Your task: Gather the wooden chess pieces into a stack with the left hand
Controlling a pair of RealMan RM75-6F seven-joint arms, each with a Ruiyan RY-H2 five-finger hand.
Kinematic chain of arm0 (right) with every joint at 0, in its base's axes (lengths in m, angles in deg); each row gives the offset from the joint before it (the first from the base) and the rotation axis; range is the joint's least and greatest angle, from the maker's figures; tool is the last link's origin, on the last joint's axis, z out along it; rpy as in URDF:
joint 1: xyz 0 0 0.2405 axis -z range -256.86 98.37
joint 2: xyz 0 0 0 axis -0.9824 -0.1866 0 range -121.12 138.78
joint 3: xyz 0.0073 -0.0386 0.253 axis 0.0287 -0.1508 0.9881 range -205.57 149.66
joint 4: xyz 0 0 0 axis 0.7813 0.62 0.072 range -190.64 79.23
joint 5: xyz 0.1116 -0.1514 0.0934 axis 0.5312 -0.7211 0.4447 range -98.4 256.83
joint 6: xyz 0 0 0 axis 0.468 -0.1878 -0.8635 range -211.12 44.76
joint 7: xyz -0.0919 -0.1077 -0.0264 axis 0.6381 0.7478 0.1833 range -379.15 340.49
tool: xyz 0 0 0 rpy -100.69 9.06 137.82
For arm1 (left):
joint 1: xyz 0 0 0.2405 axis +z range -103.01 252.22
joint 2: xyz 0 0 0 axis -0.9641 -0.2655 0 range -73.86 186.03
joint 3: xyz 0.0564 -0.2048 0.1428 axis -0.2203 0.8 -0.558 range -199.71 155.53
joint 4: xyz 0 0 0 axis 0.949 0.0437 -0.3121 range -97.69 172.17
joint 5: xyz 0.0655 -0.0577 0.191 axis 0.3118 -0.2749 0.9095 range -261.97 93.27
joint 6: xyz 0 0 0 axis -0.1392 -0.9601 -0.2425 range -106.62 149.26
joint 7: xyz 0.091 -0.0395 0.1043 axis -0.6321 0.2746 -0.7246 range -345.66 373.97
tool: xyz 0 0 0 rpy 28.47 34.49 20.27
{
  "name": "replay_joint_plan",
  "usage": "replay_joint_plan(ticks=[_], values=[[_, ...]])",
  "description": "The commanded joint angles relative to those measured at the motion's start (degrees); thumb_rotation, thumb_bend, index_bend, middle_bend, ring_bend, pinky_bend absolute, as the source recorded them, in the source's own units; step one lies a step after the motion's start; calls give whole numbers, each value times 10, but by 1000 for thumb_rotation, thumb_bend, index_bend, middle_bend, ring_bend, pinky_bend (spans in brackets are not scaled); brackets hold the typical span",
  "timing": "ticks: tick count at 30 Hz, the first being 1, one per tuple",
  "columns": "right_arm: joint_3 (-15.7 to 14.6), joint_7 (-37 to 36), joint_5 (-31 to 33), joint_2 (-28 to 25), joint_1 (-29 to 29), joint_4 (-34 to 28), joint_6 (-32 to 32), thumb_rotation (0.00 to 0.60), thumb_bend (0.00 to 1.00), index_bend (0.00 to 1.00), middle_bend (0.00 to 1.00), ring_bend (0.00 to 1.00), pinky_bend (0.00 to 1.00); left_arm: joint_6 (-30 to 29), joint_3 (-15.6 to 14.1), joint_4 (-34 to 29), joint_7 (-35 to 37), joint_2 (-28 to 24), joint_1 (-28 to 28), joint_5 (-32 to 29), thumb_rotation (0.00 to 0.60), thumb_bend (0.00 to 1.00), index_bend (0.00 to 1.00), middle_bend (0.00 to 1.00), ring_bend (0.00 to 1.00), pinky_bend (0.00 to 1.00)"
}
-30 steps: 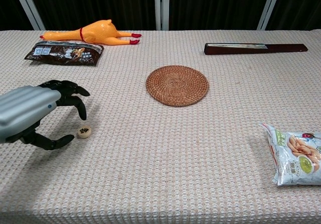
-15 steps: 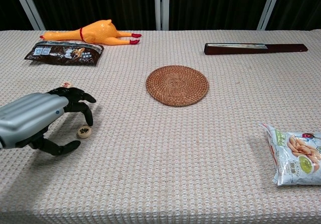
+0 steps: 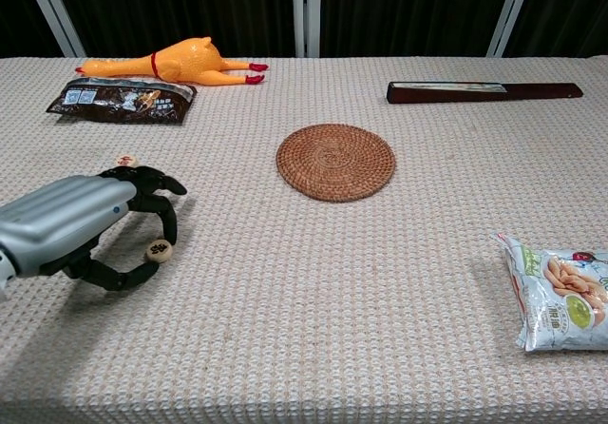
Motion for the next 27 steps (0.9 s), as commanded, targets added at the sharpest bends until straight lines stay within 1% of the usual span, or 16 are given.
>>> replay_joint_plan(ticks=[1,5,9,11,16,19,21,25,27], values=[[0,0,0,0,0,0,0,600,252,0,0,0,0,-2,1,1,5,1,0,4,600,324,464,104,0,0],[0,0,0,0,0,0,0,600,252,0,0,0,0,-1,3,-1,9,-3,1,7,600,324,495,107,0,0],[0,0,0,0,0,0,1,600,252,0,0,0,0,-4,7,-12,9,-10,2,8,600,324,498,107,0,0],[0,1,0,1,1,0,1,600,252,0,0,0,0,-8,12,-24,6,-19,1,9,600,324,498,107,0,0],[0,2,0,1,0,0,0,600,252,0,0,0,0,-18,33,-81,-20,-62,-5,5,600,324,495,118,0,0],[1,2,1,2,0,0,-1,600,252,0,0,0,0,-12,53,-111,-30,-89,-12,-15,600,324,494,119,0,0],[1,4,3,2,-1,0,-4,600,252,0,0,0,0,1,69,-121,-34,-102,-21,-40,600,324,493,120,0,0],[1,7,6,2,-3,-1,-7,600,252,0,0,0,0,32,98,-130,-42,-117,-44,-89,600,325,488,124,0,0],[2,9,6,3,-3,-2,-7,600,252,0,0,0,0,48,112,-124,-45,-119,-57,-117,600,324,486,124,0,0]])
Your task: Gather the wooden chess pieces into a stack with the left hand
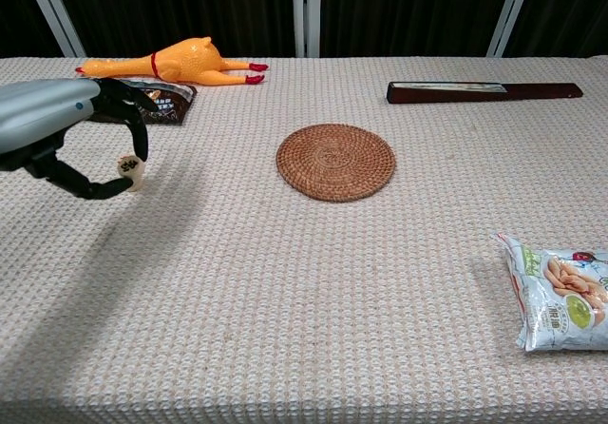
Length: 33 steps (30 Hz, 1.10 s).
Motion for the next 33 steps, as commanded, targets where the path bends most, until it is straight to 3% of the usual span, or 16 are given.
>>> replay_joint_plan(ticks=[1,6,10,33], values=[[0,1,1,0,0,0,-1,600,252,0,0,0,0,34,32,3,-11,-10,-29,-54,600,324,487,124,0,0],[1,-3,3,-1,0,0,0,600,252,0,0,0,0,60,52,31,-10,-7,-52,-116,600,325,486,126,0,0],[1,-9,0,-4,2,1,6,600,252,0,0,0,0,68,52,46,-2,-11,-58,-140,600,324,485,130,0,0],[0,7,1,1,0,-2,-2,600,252,0,0,0,0,72,29,75,41,-13,-75,-154,600,325,474,130,0,0]])
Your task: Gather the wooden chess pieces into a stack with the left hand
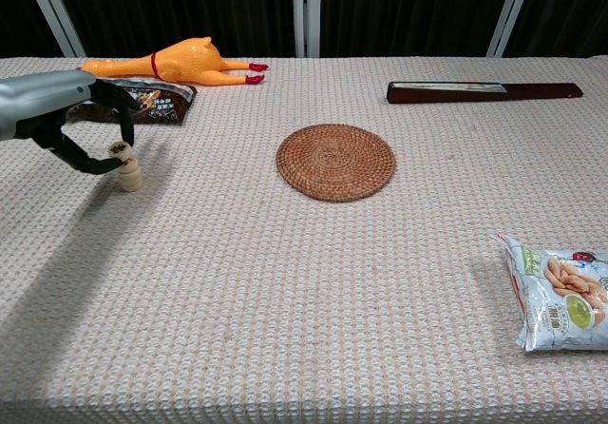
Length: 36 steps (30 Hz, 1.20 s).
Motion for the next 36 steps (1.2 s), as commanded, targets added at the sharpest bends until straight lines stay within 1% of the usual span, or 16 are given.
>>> replay_joint_plan(ticks=[1,16,36], values=[[0,0,0,0,0,0,0,600,252,0,0,0,0,1,-1,3,2,2,-2,-3,600,325,474,130,0,0],[1,-2,2,-1,0,0,0,600,253,0,0,0,0,6,-9,17,12,5,-11,-15,600,325,465,130,0,0],[1,-1,3,-1,0,0,0,600,251,0,0,0,0,4,-18,15,23,1,-13,-18,600,326,408,130,0,0]])
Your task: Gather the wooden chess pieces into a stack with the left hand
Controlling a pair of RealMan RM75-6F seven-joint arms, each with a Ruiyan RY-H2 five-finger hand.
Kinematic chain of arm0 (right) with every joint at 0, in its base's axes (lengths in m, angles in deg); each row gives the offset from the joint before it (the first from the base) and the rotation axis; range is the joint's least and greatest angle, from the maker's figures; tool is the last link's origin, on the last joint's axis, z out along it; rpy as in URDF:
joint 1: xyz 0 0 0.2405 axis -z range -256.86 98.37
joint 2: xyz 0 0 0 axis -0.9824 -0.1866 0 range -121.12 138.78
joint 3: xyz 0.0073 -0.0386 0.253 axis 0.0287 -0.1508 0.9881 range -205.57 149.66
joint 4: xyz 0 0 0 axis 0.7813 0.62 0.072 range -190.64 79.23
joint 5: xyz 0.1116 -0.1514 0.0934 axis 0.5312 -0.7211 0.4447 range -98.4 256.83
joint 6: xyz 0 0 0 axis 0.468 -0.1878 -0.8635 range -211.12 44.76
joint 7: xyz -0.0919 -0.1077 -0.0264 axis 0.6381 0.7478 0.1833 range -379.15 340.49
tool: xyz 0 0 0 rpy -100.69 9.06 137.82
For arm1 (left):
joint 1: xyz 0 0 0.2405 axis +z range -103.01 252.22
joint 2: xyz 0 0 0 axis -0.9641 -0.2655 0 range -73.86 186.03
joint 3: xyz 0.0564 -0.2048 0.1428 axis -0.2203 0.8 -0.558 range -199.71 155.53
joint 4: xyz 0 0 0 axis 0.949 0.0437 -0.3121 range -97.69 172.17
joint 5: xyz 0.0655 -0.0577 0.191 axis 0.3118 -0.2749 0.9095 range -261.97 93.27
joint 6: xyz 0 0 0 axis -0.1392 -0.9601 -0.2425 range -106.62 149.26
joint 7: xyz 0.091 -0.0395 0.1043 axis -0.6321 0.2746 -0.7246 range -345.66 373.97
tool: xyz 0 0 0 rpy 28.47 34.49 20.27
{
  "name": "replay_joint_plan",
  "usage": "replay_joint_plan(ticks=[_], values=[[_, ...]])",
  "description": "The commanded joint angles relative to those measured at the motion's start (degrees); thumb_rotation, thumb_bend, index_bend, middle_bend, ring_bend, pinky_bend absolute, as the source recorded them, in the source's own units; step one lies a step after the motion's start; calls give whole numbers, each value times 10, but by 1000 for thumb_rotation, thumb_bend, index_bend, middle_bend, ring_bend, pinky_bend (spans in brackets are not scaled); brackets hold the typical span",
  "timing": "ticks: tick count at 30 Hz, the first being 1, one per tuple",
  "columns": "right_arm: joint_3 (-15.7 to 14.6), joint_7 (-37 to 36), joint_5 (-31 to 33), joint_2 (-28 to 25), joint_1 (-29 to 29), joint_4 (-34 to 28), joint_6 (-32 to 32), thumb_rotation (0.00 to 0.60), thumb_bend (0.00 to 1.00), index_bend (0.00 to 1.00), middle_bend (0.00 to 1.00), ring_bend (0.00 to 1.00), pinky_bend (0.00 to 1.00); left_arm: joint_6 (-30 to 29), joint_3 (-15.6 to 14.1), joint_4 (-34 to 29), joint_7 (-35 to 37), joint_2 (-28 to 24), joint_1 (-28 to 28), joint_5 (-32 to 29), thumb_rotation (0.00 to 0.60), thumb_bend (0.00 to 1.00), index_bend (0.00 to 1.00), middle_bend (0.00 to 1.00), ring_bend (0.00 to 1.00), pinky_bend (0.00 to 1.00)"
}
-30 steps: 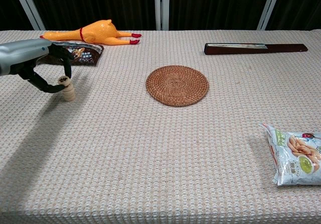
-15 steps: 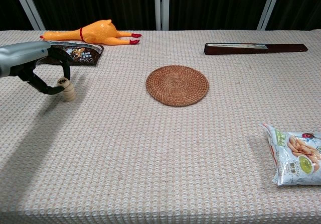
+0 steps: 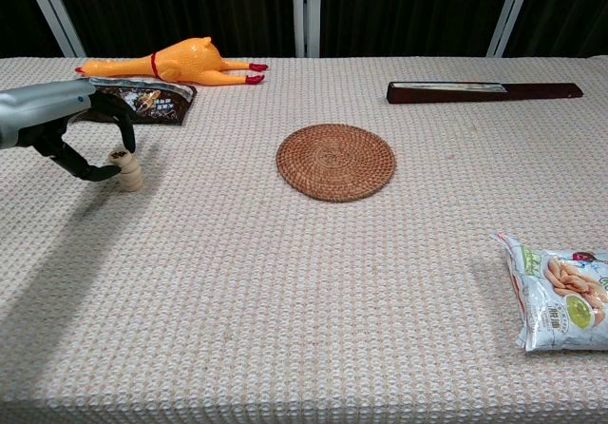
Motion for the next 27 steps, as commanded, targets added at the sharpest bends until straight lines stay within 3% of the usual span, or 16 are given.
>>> replay_joint_plan(ticks=[1,8,12,15,20,23,27], values=[[0,0,0,0,0,0,0,600,251,0,0,0,0,-3,0,-4,2,-2,1,2,600,326,404,130,0,0],[1,-3,1,-1,1,1,2,600,252,0,0,0,0,-56,-12,-87,2,-61,32,31,600,326,325,121,0,0],[0,-5,-1,-1,2,0,4,600,252,0,0,0,0,-143,-47,-139,31,-112,92,119,600,325,280,120,0,0],[0,-4,-4,1,3,0,7,600,253,0,0,0,0,-233,-91,-106,68,-125,151,224,600,308,207,119,0,0],[1,17,-9,14,0,4,7,600,252,0,0,0,0,-350,-138,2,98,-110,233,318,600,191,97,75,0,0],[0,35,-5,19,-4,3,-6,600,251,0,0,0,0,-367,-153,23,124,-121,257,335,600,154,76,24,0,0],[0,55,2,25,-8,-2,-18,600,253,0,0,0,0,-385,-153,44,138,-140,274,349,600,143,60,0,0,0]])
